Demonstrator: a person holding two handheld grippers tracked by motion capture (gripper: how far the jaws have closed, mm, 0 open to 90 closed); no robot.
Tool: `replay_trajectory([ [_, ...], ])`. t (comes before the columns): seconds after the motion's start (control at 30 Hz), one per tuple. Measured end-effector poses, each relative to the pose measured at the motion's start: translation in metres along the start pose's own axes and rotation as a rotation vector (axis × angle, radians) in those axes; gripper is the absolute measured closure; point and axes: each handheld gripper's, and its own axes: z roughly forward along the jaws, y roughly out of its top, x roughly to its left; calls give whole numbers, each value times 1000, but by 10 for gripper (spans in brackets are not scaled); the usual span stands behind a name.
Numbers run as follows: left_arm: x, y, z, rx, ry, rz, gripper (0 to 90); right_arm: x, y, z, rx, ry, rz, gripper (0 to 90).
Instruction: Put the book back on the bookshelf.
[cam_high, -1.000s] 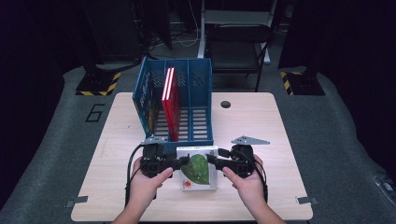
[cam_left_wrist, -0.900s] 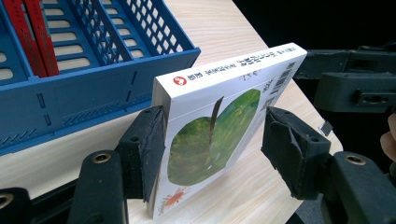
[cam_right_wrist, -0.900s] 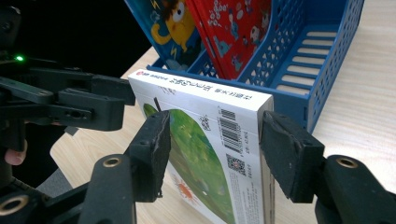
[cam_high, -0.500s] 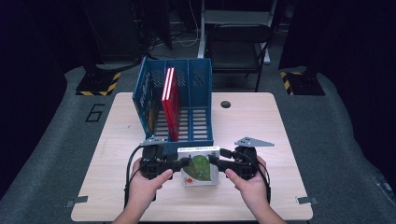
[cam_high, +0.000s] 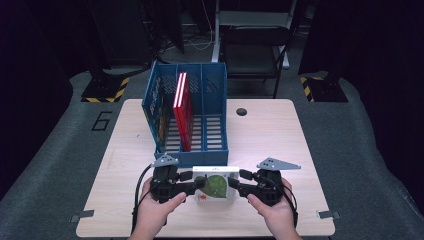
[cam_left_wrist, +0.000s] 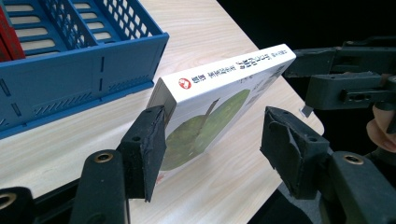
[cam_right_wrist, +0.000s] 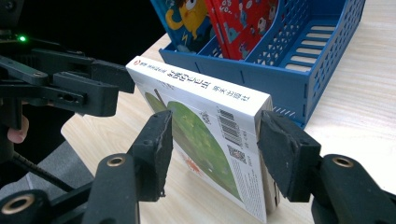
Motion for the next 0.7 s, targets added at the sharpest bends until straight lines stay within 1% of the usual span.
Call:
replay_trajectory([
  [0.03, -2, -2, -1, 3, -1, 0, 403, 2, -2, -2, 3, 1, -12, 447],
  [0.1, -3, -3, -3, 7, -4, 7, 403, 3, -3, -4, 7, 5, -12, 447],
  [0.17, -5, -5, -4, -2, -6, -4, 404, 4, -4, -6, 12, 11, -15, 447],
  [0.27, -6, -8, -5, -2, -11, -1, 406, 5, -6, -8, 16, 13, -18, 450],
  [0.3, -6, -10, -6, -4, -15, -4, 406, 7, -7, -10, 22, 22, -16, 450],
  [0.37, -6, -11, -6, -2, -14, -6, 406, 7, -8, -10, 24, 22, -16, 450],
  [0.43, -8, -12, -6, 6, -5, 4, 405, 9, -9, -10, 21, 11, -14, 448],
  [0.47, -8, -12, -6, 8, -7, 5, 406, 9, -9, -10, 24, 8, -18, 449],
  [0.53, -6, -12, -6, 1, -13, 0, 406, 8, -9, -10, 18, 15, -14, 450],
  [0.63, -5, -11, -5, 11, -13, 1, 414, 6, -10, -9, 20, 25, 5, 450],
  [0.7, -4, -11, -4, 8, -14, -5, 415, 5, -10, -8, 23, 24, 5, 449],
])
